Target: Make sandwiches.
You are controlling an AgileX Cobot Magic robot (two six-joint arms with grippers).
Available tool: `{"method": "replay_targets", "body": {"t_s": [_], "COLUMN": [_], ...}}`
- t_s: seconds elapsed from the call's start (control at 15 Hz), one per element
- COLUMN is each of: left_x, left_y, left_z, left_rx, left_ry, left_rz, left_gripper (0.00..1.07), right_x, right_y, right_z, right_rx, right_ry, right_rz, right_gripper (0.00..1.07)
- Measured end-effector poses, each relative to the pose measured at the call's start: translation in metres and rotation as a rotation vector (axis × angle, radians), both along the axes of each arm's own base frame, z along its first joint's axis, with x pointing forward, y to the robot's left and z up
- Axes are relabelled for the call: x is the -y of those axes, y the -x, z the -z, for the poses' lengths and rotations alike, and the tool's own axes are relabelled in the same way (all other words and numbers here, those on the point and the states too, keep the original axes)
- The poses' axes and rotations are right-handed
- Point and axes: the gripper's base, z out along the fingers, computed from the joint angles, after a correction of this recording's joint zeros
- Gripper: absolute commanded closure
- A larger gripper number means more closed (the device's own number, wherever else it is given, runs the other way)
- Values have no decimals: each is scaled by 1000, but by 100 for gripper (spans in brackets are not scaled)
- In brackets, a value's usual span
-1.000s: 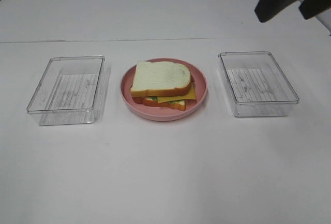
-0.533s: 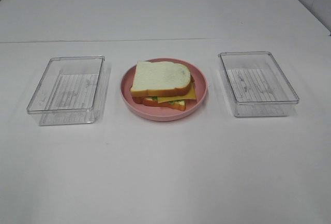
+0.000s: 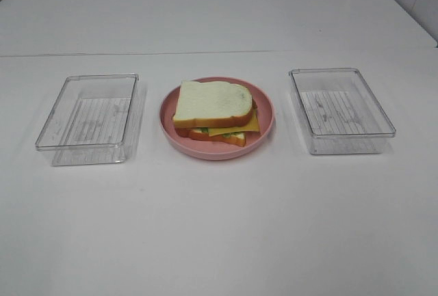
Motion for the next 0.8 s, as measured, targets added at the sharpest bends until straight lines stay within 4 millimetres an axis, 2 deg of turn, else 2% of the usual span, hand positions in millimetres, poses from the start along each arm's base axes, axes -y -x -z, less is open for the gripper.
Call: {"method": "replay_targets", "body": {"t_s": [0.07, 0.27, 0.8], "left_x": [0, 0, 0], "left_y": [0, 0, 0], "left_z": [0, 0, 0], "left_rx": [1, 1, 0], "left_ry": [-2, -3, -4], "left_rz": [1, 2, 2], "left_gripper": [29, 29, 29], "right_x": [5, 9, 9], "right_y": [7, 3, 2], "right_z": [10, 15, 15], "right_rx": [42, 104, 110], "right_ry": [-9, 23, 29], "right_rz": [47, 73, 76], "right_gripper": [26, 26, 26]}}
